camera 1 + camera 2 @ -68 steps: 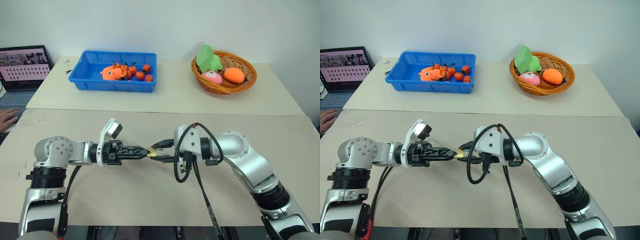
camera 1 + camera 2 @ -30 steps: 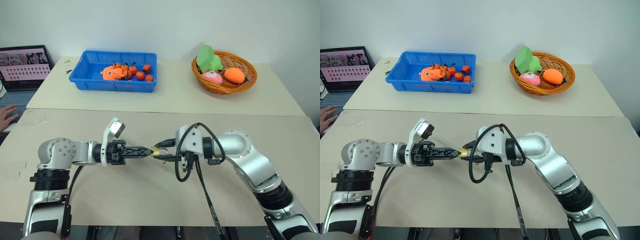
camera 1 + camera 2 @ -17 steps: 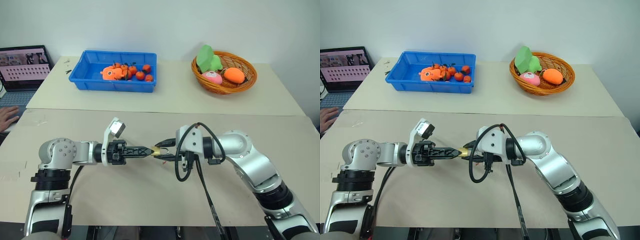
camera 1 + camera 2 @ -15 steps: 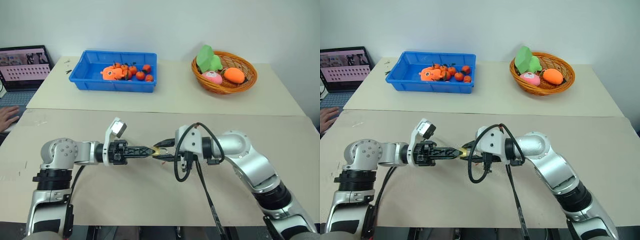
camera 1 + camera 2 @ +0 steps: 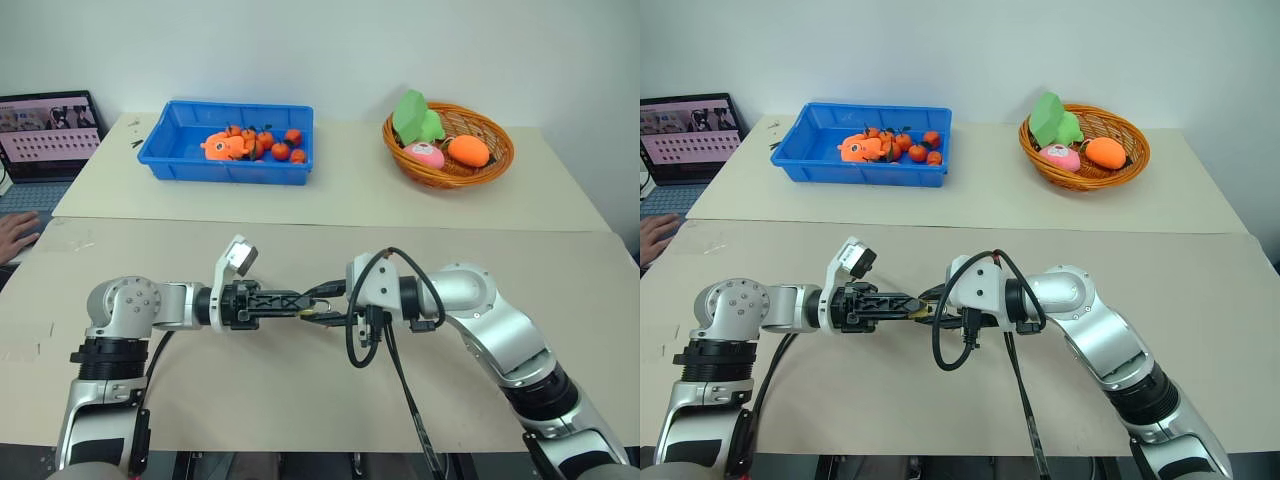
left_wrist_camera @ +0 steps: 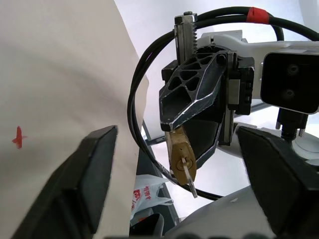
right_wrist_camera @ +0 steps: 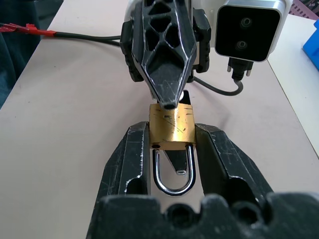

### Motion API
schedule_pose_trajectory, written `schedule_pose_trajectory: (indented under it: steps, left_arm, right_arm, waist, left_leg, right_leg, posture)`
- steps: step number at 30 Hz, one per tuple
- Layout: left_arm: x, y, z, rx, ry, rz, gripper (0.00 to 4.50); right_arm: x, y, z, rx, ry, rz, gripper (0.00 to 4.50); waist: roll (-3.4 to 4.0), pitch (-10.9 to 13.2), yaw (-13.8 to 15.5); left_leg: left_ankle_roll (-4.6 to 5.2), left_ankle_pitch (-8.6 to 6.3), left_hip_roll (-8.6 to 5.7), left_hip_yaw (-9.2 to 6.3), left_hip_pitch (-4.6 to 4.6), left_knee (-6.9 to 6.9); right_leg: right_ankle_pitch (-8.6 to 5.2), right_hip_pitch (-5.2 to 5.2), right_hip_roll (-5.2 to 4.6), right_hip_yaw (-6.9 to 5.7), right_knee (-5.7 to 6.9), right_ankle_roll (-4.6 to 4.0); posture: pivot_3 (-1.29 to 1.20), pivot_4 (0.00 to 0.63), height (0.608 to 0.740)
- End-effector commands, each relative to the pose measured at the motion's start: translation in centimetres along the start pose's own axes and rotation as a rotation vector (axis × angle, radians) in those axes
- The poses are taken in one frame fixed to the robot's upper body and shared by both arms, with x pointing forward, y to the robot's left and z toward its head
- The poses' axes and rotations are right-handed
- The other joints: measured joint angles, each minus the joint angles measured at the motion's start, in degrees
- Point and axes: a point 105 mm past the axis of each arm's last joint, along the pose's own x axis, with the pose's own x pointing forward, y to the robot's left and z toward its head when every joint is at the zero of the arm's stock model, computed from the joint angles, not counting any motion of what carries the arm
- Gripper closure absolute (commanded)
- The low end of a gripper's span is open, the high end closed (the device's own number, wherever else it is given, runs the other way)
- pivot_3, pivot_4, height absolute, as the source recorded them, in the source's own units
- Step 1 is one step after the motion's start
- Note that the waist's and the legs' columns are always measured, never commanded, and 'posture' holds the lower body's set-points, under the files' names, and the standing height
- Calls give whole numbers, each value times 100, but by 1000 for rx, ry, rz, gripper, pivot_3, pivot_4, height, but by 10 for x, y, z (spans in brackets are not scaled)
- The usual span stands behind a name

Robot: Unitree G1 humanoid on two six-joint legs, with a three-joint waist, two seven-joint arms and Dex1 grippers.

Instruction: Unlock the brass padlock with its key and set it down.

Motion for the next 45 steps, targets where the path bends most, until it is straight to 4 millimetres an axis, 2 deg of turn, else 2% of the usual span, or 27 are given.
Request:
schedule_pose_trajectory:
  steps: [1, 7, 20, 22, 23, 27, 33, 38, 41, 45]
  left_arm:
    - [-1, -9, 5, 28, -7, -34, 2242]
    - [1, -10, 4, 27, 1, -39, 4418]
    - [6, -11, 6, 41, 4, -22, 4444]
    - [5, -11, 6, 41, 2, -19, 4444]
    - [5, -11, 6, 40, 0, -19, 4444]
    - [5, -11, 6, 39, -1, -18, 4444]
    - [3, -9, 5, 37, -7, -9, 4444]
    - [-8, -4, 8, 40, -37, 35, 4444]
    - [-15, -4, 11, 44, -59, 52, 4444]
    - [-20, -4, 16, 50, -80, 69, 4444]
  right_arm:
    - [-3, 0, 11, -51, -32, -4, 3575]
    - [-3, 0, 11, -52, -32, -4, 3575]
    - [-1, 0, 10, -53, -25, -5, 3575]
    - [-1, 0, 10, -51, -25, -6, 2559]
    - [-1, -1, 10, -52, -24, -9, 2369]
    - [-1, -2, 10, -62, -23, -16, 1030]
    - [-3, -5, 6, -61, -11, -44, 1030]
    - [-26, -15, -14, -45, 74, -165, 1030]
    - [-38, -15, -17, -30, 96, -231, 1030]
    - [-44, -12, -22, -50, 133, -292, 1030]
  waist:
    - [0, 0, 0]
    - [0, 0, 0]
    - [0, 0, 0]
    - [0, 0, 0]
    - [0, 0, 0]
    - [0, 0, 0]
    - [0, 0, 1]
    - [0, 0, 12]
    - [-1, 0, 12]
    - [0, 0, 1]
  left_leg:
    - [0, 0, 0, 0, 0, 0]
    - [0, 0, 0, -1, 0, 0]
    - [0, 0, 0, -1, 0, 0]
    - [0, 0, 0, -1, 0, 0]
    - [0, 0, 0, -1, 0, 0]
    - [0, 0, 0, -1, 0, 0]
    - [0, 0, 0, -1, 0, 0]
    - [0, 0, -2, 0, -1, -1]
    - [0, 0, -3, 1, -1, -1]
    - [0, 0, -2, 0, 0, -2]
  right_leg:
    - [0, 0, 0, 0, 0, 0]
    - [0, 0, 0, 0, 0, 0]
    - [0, 0, 0, 0, 0, 0]
    - [0, 0, 0, 0, 0, 0]
    - [0, 0, 0, 0, 0, 0]
    - [0, 0, 0, 0, 0, 0]
    - [0, 0, 0, 0, 0, 0]
    - [0, 0, -2, 0, -2, 0]
    - [0, 0, -4, 0, -4, 0]
    - [0, 0, -2, 0, -2, 0]
  posture:
    - [0, 150, 740]
    - [0, 150, 740]
    - [0, 150, 740]
    - [0, 150, 740]
    - [0, 150, 740]
    - [0, 150, 740]
    - [0, 150, 740]
    - [0, 150, 740]
    - [0, 150, 740]
    - [0, 150, 740]
